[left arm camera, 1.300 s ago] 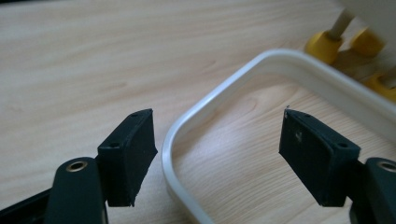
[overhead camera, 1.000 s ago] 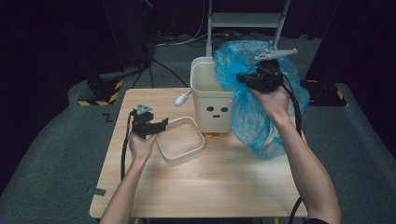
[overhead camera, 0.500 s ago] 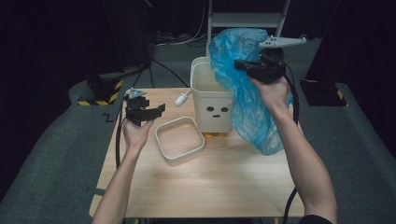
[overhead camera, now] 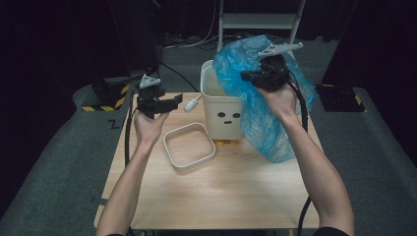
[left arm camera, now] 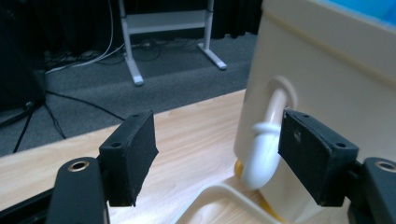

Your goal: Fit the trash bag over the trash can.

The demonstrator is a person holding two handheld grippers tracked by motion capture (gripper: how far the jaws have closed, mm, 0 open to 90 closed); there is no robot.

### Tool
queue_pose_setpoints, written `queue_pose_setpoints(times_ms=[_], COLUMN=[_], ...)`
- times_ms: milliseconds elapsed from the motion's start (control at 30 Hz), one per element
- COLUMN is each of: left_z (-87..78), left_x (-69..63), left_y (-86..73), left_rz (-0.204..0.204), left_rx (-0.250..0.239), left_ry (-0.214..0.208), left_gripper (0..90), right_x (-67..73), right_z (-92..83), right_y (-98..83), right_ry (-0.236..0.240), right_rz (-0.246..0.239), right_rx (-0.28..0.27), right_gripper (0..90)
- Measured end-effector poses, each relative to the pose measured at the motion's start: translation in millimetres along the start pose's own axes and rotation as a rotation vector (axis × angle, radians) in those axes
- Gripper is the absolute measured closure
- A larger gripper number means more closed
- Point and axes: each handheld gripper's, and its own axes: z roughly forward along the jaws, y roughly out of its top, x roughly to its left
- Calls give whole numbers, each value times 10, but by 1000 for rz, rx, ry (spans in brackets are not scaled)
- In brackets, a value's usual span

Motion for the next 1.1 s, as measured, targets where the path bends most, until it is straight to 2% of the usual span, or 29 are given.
queue_pose_setpoints(times_ms=[167,367,667,833,1000,1100], left_z=[5,26,141,185,296,383], left_x=[-96,-256,-362,-414,-527,-639], left_y=[154,343,563,641,759,826], left_rz=[7,63,47,47,57,80], left_rx=[-23,-44,-16,-13,9,29], left_ry=[-39,-63,-138,-157,-206,-221], left_gripper=[278,262,266,279,276,265], right_x=[2,8,-7,-5,-3,20], right_z=[39,56,49,52,59,64], right_y=[-39,-68,-84,-86,-75,-62], right_ry=[6,16,28,35,39,36], right_rz=[-3,-8,-2,1,-5,-16], right_rx=[32,47,53,57,65,66], right_gripper=[900,899,899,899,899,898])
